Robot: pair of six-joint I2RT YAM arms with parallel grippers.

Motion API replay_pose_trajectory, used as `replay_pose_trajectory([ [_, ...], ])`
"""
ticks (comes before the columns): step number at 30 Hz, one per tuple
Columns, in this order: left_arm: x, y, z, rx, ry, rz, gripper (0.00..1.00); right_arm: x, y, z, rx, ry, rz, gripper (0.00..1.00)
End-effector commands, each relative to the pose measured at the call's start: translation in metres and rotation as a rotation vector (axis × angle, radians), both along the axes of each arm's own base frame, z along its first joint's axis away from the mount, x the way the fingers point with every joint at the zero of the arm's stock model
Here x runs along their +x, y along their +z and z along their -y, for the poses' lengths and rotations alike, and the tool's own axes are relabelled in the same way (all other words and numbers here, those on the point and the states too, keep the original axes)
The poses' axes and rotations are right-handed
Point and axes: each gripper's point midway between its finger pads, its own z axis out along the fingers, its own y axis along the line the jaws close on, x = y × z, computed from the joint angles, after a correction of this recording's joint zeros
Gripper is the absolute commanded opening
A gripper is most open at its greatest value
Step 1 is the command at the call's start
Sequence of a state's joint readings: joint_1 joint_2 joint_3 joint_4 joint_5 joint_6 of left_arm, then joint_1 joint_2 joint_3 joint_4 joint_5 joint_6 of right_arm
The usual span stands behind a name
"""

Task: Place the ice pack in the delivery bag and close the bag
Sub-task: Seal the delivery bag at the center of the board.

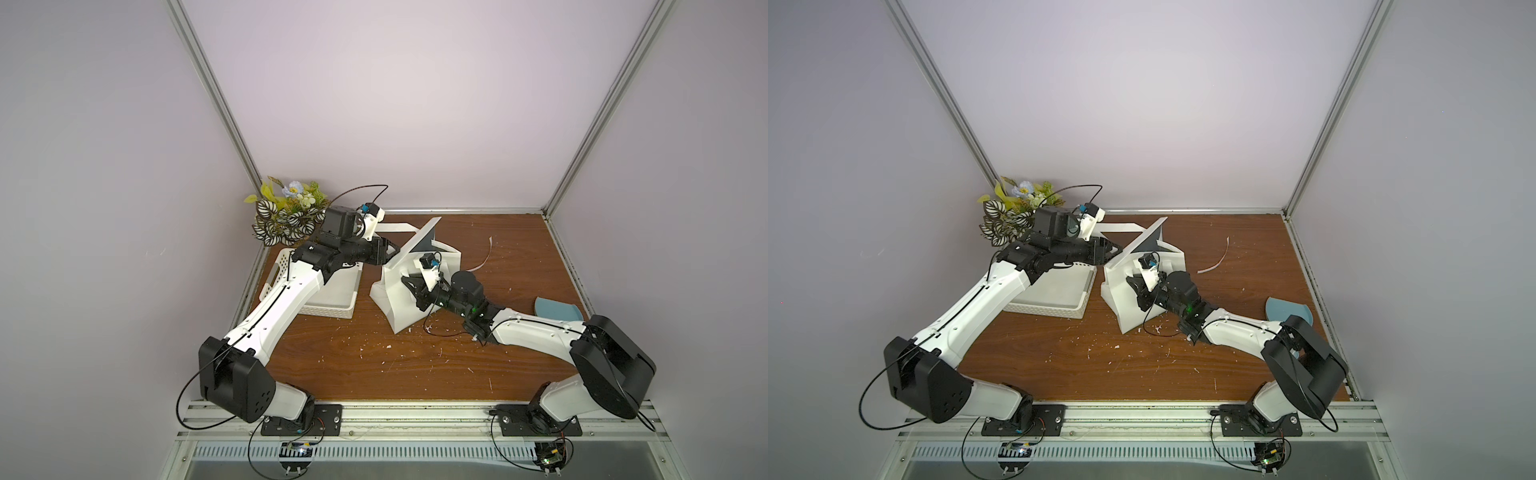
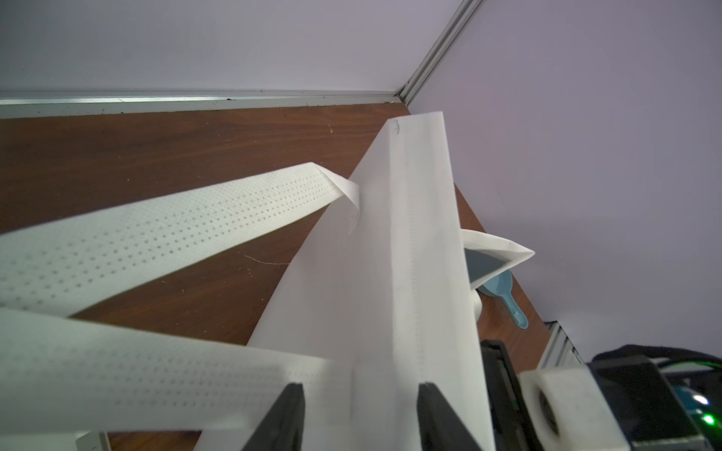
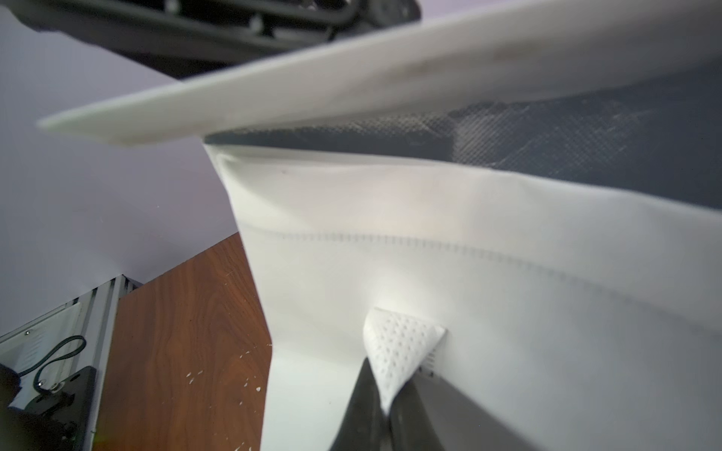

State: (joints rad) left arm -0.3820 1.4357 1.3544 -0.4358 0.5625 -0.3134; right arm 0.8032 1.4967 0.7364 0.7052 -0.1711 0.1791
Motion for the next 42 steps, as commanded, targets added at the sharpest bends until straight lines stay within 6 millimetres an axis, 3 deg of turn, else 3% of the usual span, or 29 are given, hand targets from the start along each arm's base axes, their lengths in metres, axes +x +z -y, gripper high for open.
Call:
replay_pose_trajectory([
  [1,-0.004,0.011,0.002,-0.029,-0.029,0.001,0.46,0.001,0.022,-0.009,0.044,0.025,0.046,0.10],
  [16,-0.011,-0.017,0.014,-0.028,-0.120,-0.087,0.44,0.002,0.021,-0.011,0.033,0.028,0.050,0.10],
  [28,-0.021,-0.026,0.018,-0.022,-0.174,-0.114,0.40,0.004,0.019,-0.012,0.008,0.023,0.053,0.10],
  [42,-0.035,-0.044,0.020,0.138,-0.191,-0.082,0.34,0.005,0.022,-0.015,0.012,0.029,0.051,0.10],
])
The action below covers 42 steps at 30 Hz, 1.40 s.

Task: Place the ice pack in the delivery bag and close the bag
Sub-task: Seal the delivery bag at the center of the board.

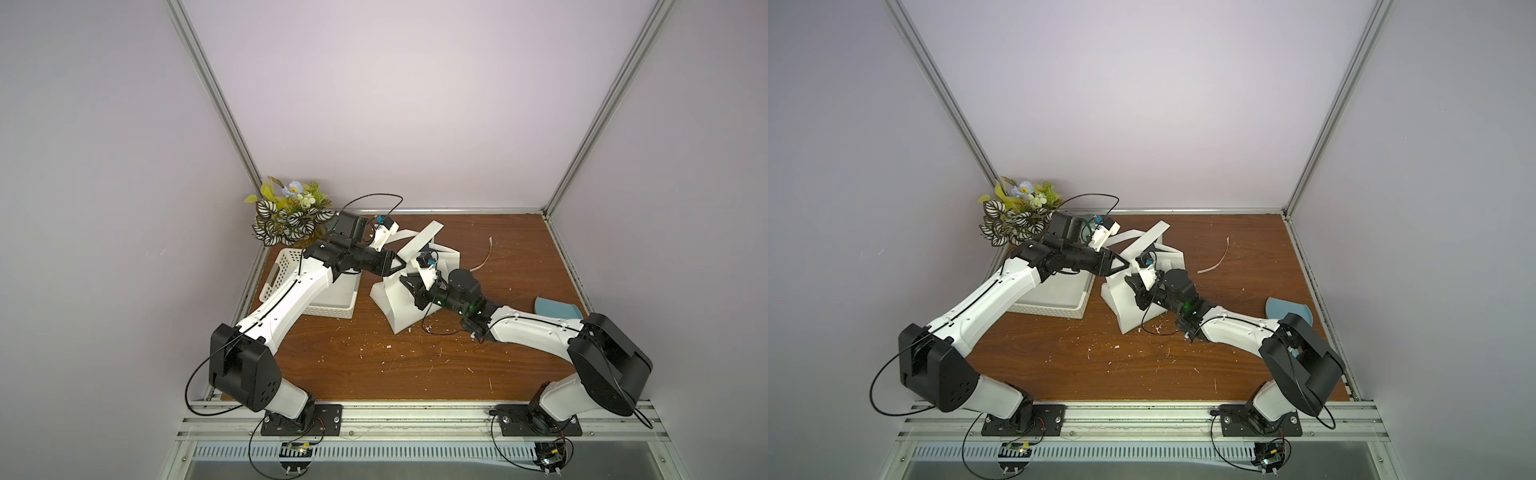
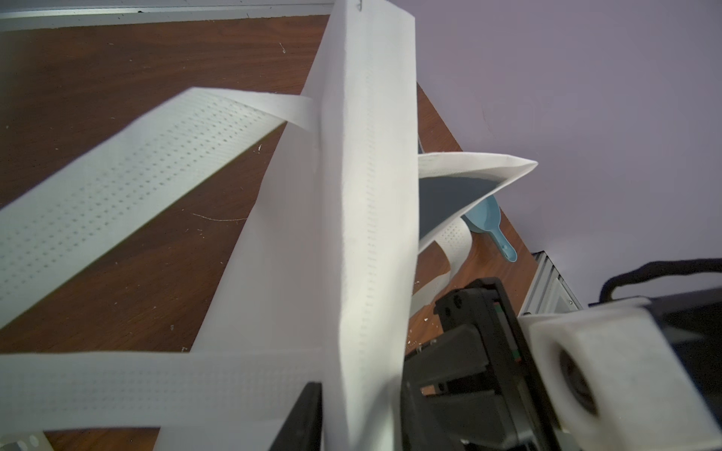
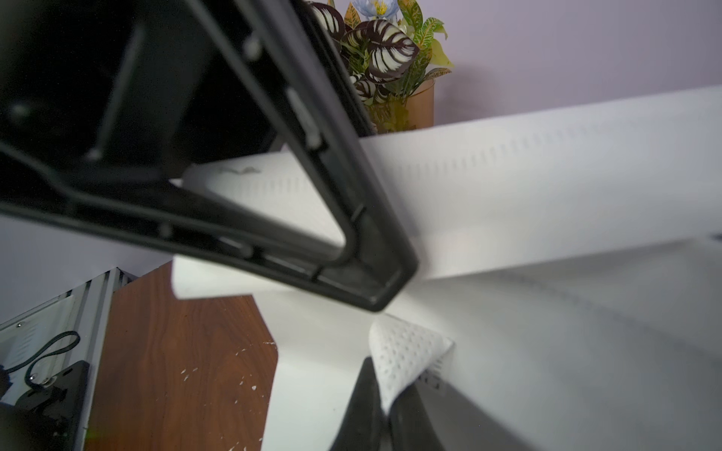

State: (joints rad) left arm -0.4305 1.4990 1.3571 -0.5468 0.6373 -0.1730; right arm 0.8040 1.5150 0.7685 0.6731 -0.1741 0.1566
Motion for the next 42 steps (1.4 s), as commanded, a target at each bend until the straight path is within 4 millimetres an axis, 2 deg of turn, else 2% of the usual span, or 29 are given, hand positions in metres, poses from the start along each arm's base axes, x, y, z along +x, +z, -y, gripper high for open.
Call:
replay_pose_trajectory([
  [1,-0.009,-0.006,-0.002,0.069,-0.010,-0.003,0.33,0.001,0.023,-0.010,0.036,0.023,0.042,0.10],
  [5,-0.010,-0.003,-0.003,0.072,-0.010,0.004,0.33,0.001,0.022,-0.009,0.036,0.024,0.039,0.10],
  [10,-0.008,0.028,0.001,0.005,-0.014,0.034,0.34,0.001,0.020,-0.008,0.033,0.021,0.037,0.10],
  [12,-0.007,0.033,-0.001,-0.014,-0.009,0.028,0.42,0.001,0.021,-0.009,0.034,0.020,0.038,0.10],
  [20,-0.003,0.048,-0.019,-0.079,0.056,-0.010,0.45,0.001,0.022,-0.008,0.033,0.021,0.043,0.10],
  [25,-0.001,0.050,-0.026,-0.100,0.085,-0.033,0.48,0.000,0.022,-0.010,0.036,0.028,0.042,0.10],
  [28,-0.001,0.061,-0.029,-0.140,0.077,-0.037,0.49,0.000,0.022,-0.009,0.036,0.027,0.044,0.10],
  [36,0.011,0.070,-0.047,-0.167,0.144,-0.032,0.49,-0.001,0.025,-0.008,0.040,0.028,0.047,0.10],
  [42,0.018,0.087,-0.065,-0.303,0.184,-0.014,0.51,-0.001,0.025,-0.007,0.038,0.025,0.049,0.10],
])
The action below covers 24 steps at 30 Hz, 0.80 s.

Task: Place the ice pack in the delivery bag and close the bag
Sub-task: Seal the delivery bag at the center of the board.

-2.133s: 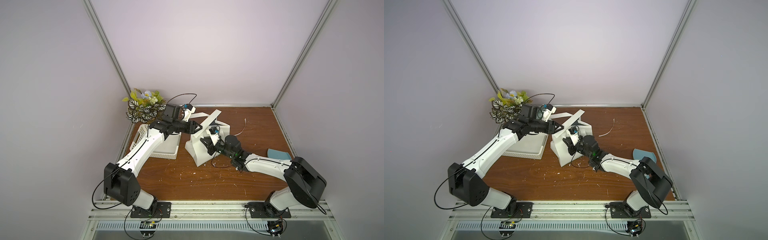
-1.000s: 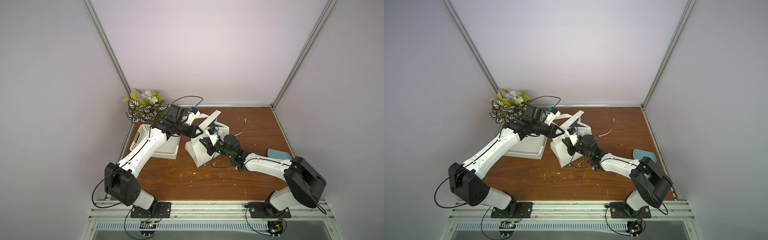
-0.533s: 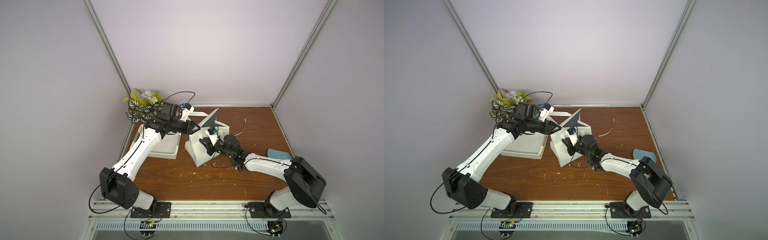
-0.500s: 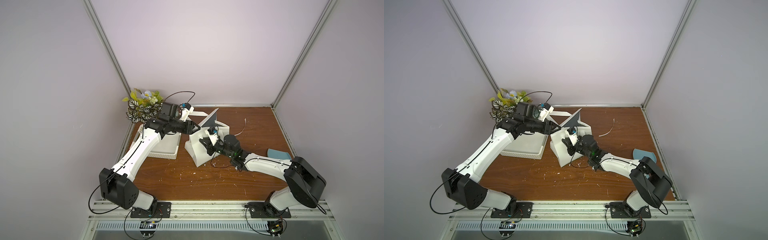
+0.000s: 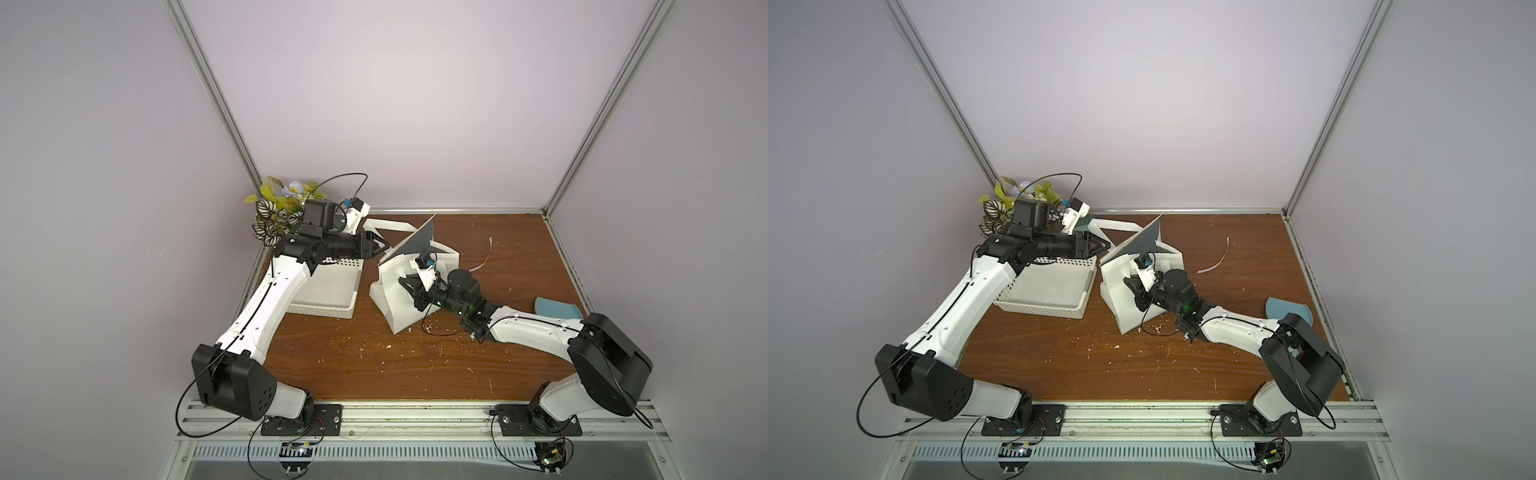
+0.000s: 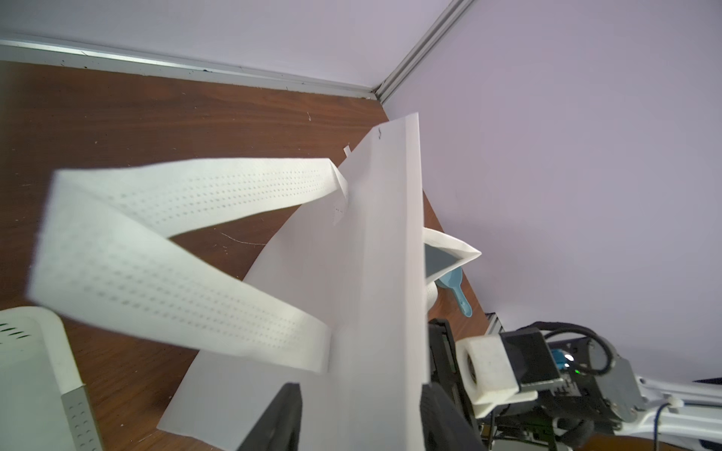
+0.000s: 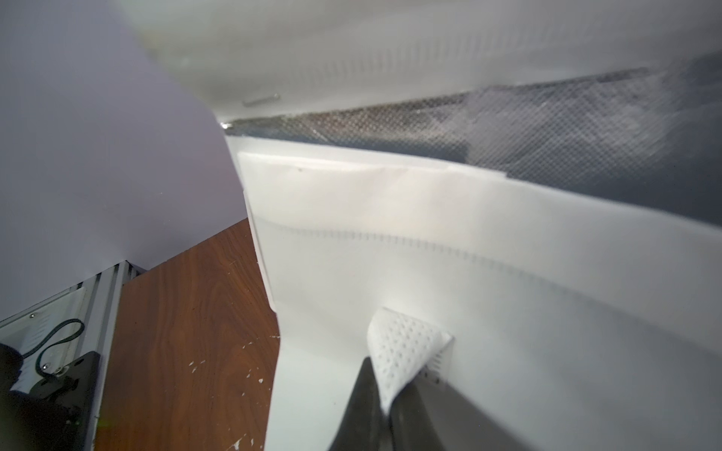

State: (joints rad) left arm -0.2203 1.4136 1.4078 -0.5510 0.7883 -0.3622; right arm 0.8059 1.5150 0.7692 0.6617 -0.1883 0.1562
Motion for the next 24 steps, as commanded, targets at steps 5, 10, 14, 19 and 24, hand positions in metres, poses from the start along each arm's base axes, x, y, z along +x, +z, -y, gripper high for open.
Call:
replay_pose_trajectory([
  [5,0.002,0.010,-0.012,-0.089,0.045,0.038,0.50,0.000,0.028,-0.005,0.045,0.011,0.060,0.11],
  [10,-0.002,-0.024,-0.007,-0.032,0.030,-0.031,0.45,0.001,0.028,-0.005,0.043,0.010,0.062,0.11],
  [14,-0.010,-0.037,0.007,0.006,-0.010,-0.046,0.42,0.001,0.029,-0.006,0.046,0.010,0.061,0.11],
  [19,-0.015,-0.038,0.022,0.001,-0.057,-0.053,0.42,0.001,0.028,-0.006,0.044,0.013,0.061,0.11],
  [24,-0.021,-0.040,0.031,0.012,-0.091,-0.049,0.39,0.001,0.028,-0.006,0.043,0.011,0.060,0.11],
])
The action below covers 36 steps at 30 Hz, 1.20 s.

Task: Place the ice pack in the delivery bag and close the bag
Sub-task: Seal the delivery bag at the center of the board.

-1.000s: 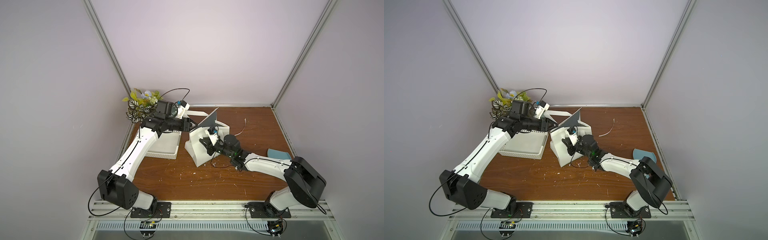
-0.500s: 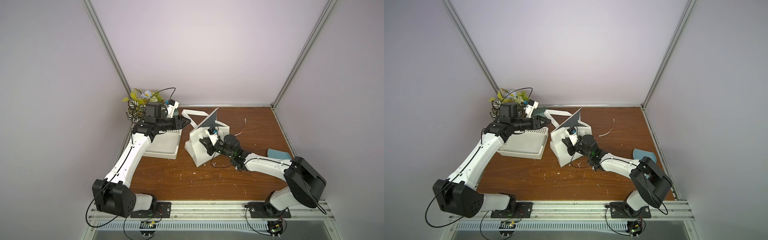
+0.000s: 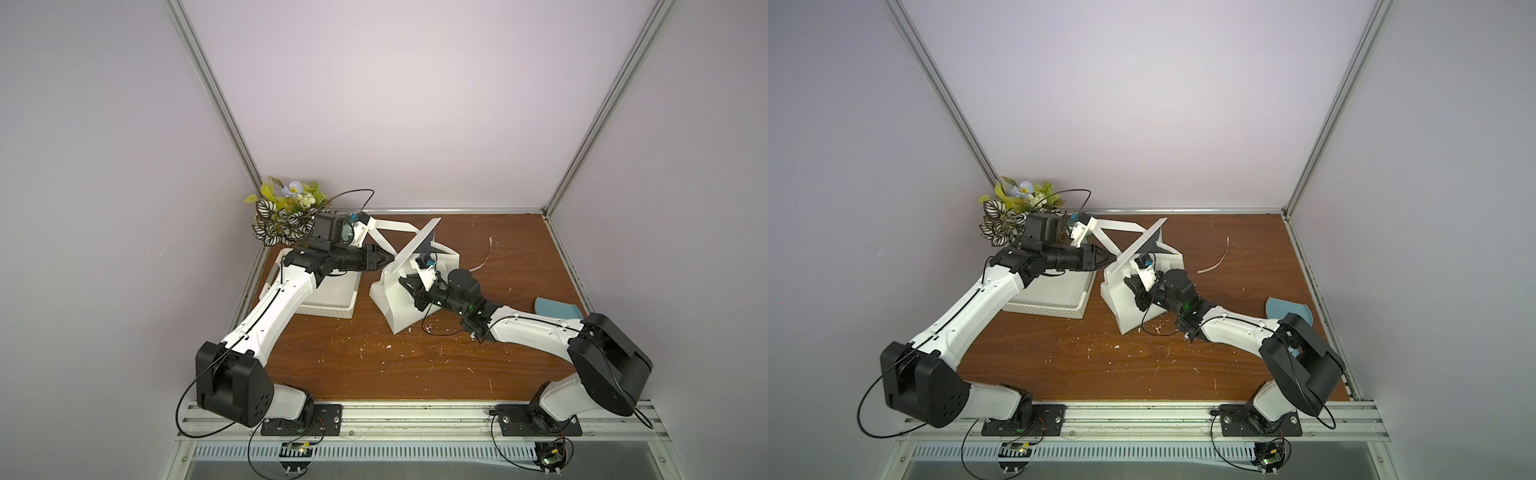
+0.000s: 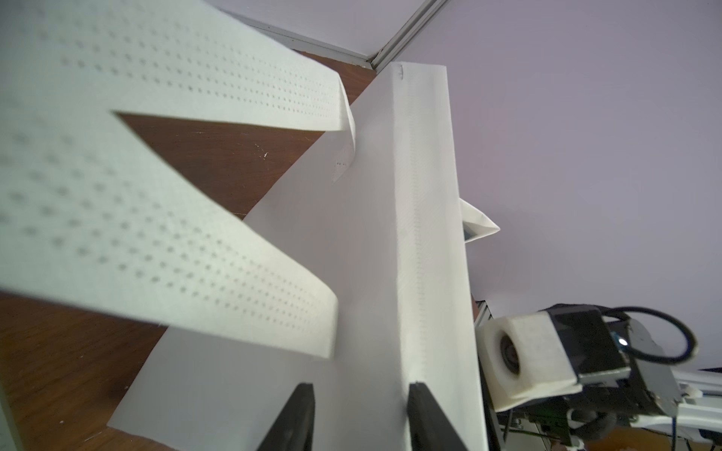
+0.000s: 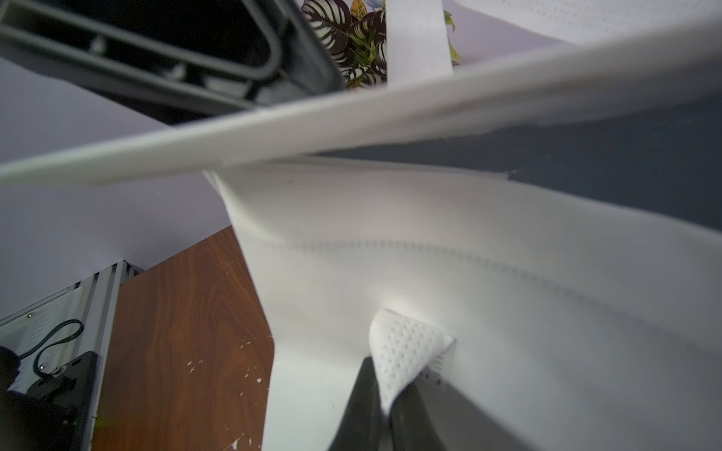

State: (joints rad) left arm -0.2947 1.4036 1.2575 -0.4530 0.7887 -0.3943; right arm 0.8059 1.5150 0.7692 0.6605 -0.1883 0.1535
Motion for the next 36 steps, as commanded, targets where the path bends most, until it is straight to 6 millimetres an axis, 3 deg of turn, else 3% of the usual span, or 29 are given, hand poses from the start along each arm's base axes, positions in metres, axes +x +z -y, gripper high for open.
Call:
replay_pose_trajectory([
  [1,-0.004,0.000,0.007,0.020,-0.037,0.017,0.37,0.001,0.028,-0.006,0.045,0.010,0.059,0.11],
  [15,-0.005,-0.011,0.016,0.118,-0.062,0.033,0.36,0.001,0.027,-0.006,0.041,0.011,0.055,0.11],
  [21,-0.002,-0.007,0.022,0.163,-0.071,0.062,0.35,0.000,0.025,-0.006,0.037,0.011,0.052,0.10],
  [31,-0.003,-0.024,0.027,0.310,-0.078,0.080,0.35,0.001,0.025,-0.007,0.037,0.013,0.053,0.11],
  [36,-0.001,-0.020,0.026,0.342,-0.067,0.105,0.35,0.002,0.024,-0.007,0.031,0.014,0.054,0.11],
])
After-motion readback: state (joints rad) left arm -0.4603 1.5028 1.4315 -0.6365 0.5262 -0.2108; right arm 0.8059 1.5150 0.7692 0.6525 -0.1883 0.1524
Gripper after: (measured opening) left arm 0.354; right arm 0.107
